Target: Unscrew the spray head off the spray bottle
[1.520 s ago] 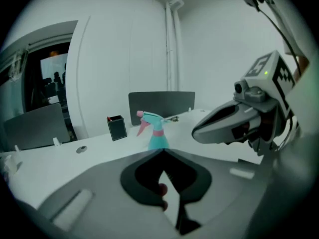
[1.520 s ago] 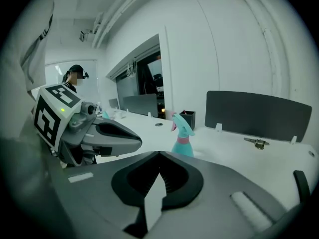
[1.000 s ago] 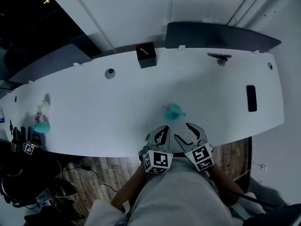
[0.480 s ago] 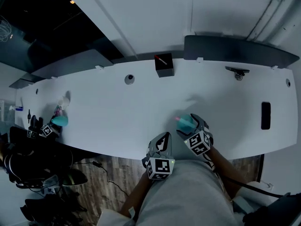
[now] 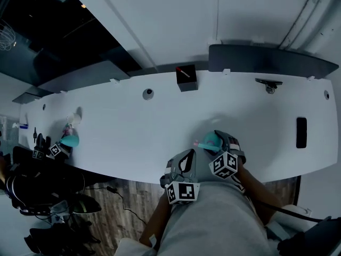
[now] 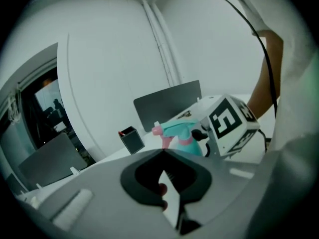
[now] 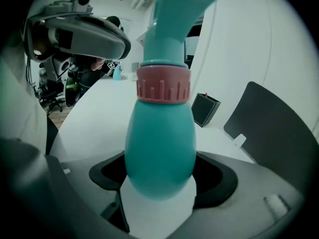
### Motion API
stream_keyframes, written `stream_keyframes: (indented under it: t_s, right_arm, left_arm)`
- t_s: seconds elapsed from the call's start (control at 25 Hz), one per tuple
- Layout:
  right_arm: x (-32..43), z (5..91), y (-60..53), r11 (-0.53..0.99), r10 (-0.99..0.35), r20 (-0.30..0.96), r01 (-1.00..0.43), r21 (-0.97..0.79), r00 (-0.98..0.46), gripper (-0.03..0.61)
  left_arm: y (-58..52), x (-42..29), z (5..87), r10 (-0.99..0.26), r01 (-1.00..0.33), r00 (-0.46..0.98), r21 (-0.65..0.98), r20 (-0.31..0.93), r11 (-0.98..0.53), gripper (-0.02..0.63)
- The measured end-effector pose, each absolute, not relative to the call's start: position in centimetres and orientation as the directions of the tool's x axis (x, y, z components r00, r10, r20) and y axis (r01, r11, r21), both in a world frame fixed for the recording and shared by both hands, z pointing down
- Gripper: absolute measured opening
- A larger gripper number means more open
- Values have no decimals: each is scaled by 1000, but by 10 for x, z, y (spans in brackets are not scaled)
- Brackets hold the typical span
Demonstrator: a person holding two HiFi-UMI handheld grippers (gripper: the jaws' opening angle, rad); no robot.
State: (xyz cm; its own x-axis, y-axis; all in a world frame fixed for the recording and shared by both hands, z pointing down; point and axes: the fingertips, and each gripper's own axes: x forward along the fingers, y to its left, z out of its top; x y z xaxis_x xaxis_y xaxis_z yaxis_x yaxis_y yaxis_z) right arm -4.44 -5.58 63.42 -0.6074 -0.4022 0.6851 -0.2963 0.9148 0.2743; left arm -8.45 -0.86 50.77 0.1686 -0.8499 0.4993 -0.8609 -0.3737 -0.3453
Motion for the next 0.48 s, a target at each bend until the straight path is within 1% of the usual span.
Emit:
stream_keyframes:
  t_s: [0.08, 0.16, 0.2, 0.24, 0.28, 0.36, 0.4, 0.44, 0.48]
  right_arm:
    - [-39, 630, -59, 903, -430, 691, -278, 328, -581, 396]
    - [-33, 625, -62, 887, -460, 693, -252, 387, -555, 396]
    - [-30, 622, -63, 878, -474, 694, -233, 418, -542, 396]
    - [-28, 620, -63, 869, -486, 697, -212, 446, -527, 396]
    - [-26, 618, -63, 861, -497, 700, -191, 472, -513, 396]
    - [-23, 614, -63, 845, -514, 708, -147, 513, -484, 396]
    - [-22, 612, -63, 837, -523, 712, -125, 533, -469, 396]
    - [-21, 609, -63, 826, -535, 714, -102, 554, -451, 396]
    - [-20, 606, -64, 813, -549, 715, -80, 576, -434, 396]
  left_arm:
    - [-9, -88, 501, -860, -833, 160, -401, 485, -381, 3]
    - [-7, -91, 495, -856, -772, 160, -478, 491, -419, 3]
    - [-5, -90, 493, -846, -723, 166, -521, 507, -455, 47]
    - [-2, -89, 492, -831, -667, 176, -557, 528, -495, 182]
    - [1, -87, 490, -817, -613, 190, -584, 545, -532, 258]
    - [4, -78, 481, -798, -522, 230, -621, 558, -584, 313]
    - [4, -73, 478, -789, -473, 249, -641, 561, -605, 352]
    - [4, -67, 476, -780, -419, 266, -661, 566, -623, 372]
    - [2, -60, 475, -770, -369, 279, -676, 573, -637, 377]
